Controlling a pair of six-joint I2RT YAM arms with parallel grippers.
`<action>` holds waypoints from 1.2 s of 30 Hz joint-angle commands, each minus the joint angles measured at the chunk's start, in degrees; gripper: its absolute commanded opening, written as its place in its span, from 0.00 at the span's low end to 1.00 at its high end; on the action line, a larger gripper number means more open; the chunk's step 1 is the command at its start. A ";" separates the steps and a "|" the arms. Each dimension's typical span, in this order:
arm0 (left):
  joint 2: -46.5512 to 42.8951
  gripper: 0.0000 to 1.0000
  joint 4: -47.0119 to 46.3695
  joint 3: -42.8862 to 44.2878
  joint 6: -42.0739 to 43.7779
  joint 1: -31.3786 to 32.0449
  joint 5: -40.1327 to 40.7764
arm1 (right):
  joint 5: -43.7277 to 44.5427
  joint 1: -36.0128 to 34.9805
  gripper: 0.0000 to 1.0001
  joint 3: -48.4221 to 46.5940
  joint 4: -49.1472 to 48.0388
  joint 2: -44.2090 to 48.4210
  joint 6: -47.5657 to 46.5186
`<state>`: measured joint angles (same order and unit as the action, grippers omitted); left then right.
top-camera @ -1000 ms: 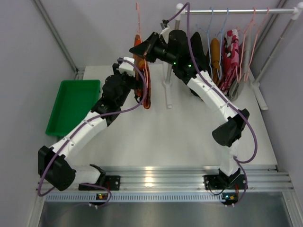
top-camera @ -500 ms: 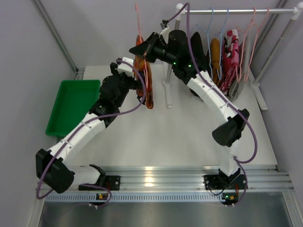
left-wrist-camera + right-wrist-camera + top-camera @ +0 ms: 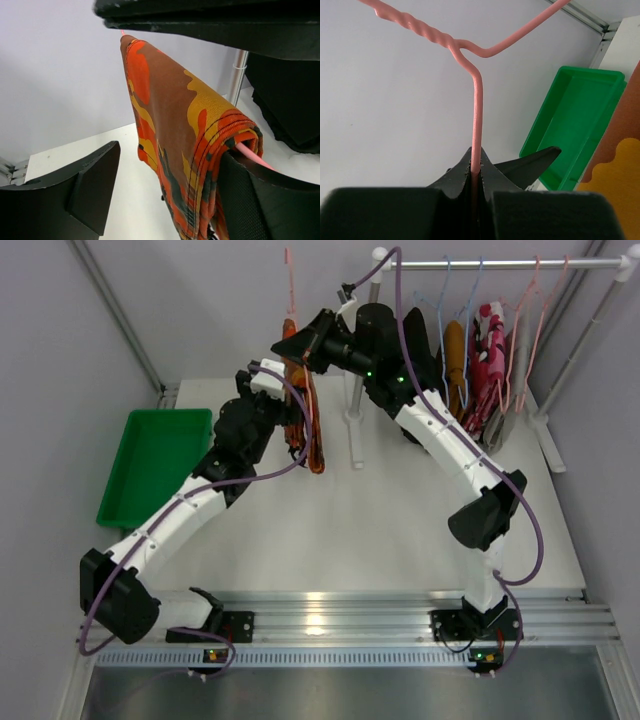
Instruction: Remove the trousers from the hanger
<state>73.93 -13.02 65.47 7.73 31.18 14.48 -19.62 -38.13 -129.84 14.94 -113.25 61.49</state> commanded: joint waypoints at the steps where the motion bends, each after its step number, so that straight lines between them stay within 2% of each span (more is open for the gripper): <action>1: 2.88 0.78 -5.70 2.73 2.73 0.02 4.23 | -1.92 -0.72 0.00 -2.87 -10.90 6.55 0.91; 6: 3.94 0.69 -6.58 3.78 3.00 0.02 4.15 | -2.62 -0.98 0.00 -2.87 -10.28 7.25 1.87; 11: 4.20 0.35 -5.27 4.84 2.12 -0.07 2.40 | -2.62 -0.98 0.00 -2.17 -10.11 7.52 2.23; 12: 4.12 0.18 -3.53 5.36 1.42 -0.07 2.22 | -2.53 -1.07 0.00 -2.08 -10.02 7.69 1.97; 14: 3.59 0.01 -2.11 6.24 0.80 0.02 1.61 | -2.01 -0.98 0.00 -1.91 -9.40 7.87 0.83; 20: -1.50 0.00 3.78 8.17 -3.15 0.02 1.87 | 0.98 0.07 0.00 1.60 -6.16 8.66 -6.46; 27: -6.78 0.00 10.81 13.88 -7.46 0.02 1.34 | 0.46 1.92 0.00 12.66 -4.92 10.77 -9.81; 36: -9.59 0.00 15.82 18.19 -12.64 -0.06 -2.26 | 4.84 1.83 0.00 14.00 -3.78 10.68 -14.99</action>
<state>68.07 9.37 78.50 -2.07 31.40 13.85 -18.52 -37.10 -114.72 14.66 -105.82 51.07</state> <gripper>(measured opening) 0.133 0.003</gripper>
